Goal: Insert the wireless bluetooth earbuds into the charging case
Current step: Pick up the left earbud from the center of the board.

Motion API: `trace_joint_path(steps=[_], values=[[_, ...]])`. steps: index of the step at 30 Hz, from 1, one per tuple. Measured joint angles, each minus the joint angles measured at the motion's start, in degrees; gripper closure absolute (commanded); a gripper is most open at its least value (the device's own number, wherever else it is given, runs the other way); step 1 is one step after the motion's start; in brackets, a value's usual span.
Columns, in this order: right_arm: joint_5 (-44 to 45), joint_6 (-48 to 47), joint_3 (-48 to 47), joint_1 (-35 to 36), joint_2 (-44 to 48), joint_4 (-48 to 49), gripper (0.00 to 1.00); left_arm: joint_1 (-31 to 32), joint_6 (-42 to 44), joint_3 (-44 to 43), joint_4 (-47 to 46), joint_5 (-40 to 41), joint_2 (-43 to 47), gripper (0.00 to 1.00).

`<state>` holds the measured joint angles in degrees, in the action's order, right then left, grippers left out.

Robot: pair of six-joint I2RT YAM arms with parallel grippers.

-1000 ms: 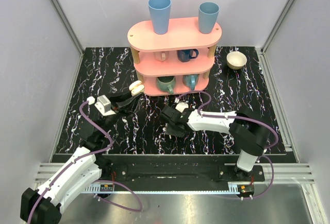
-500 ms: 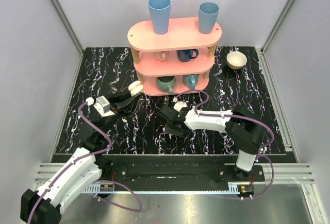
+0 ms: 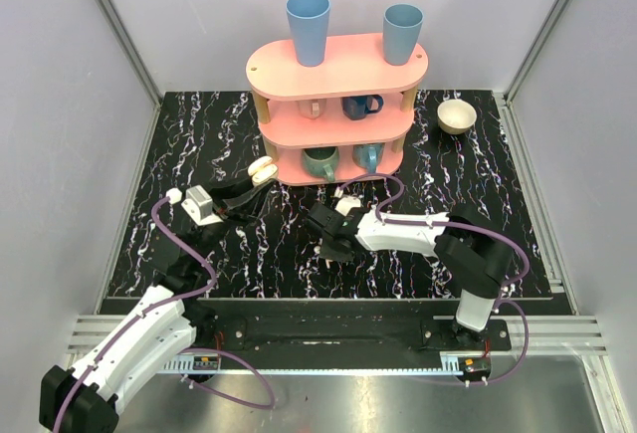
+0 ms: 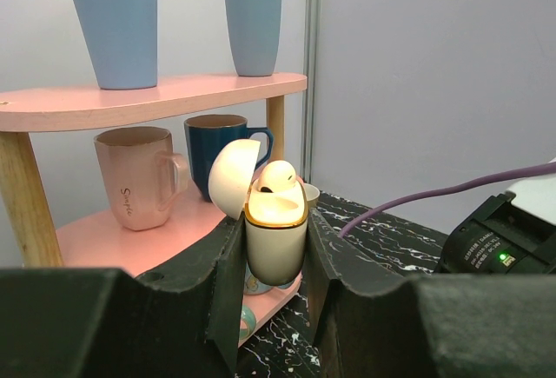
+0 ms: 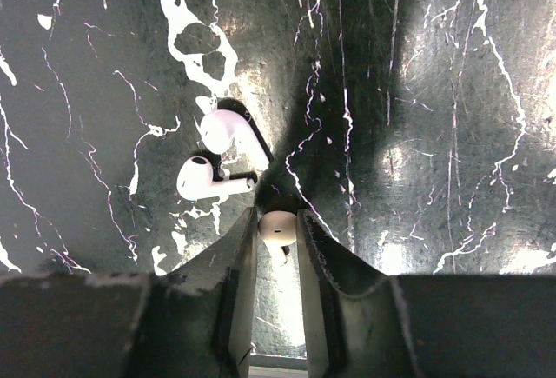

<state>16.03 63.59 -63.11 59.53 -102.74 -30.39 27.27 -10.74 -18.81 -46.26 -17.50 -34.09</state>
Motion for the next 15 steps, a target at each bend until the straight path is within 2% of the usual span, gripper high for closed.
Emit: trace_joint_path(steps=[8,10,15], values=[[0.0,0.1,0.0,0.0,0.0,-0.2,0.8,0.0,0.0,0.0,0.3,0.0,0.0,1.0],[0.0,0.1,0.0,0.0,0.0,-0.2,0.88,0.0,0.0,0.0,0.3,0.0,0.0,1.0],[0.5,-0.9,0.0,0.0,0.1,-0.1,0.95,0.0,0.0,0.0,0.4,0.0,0.0,1.0]])
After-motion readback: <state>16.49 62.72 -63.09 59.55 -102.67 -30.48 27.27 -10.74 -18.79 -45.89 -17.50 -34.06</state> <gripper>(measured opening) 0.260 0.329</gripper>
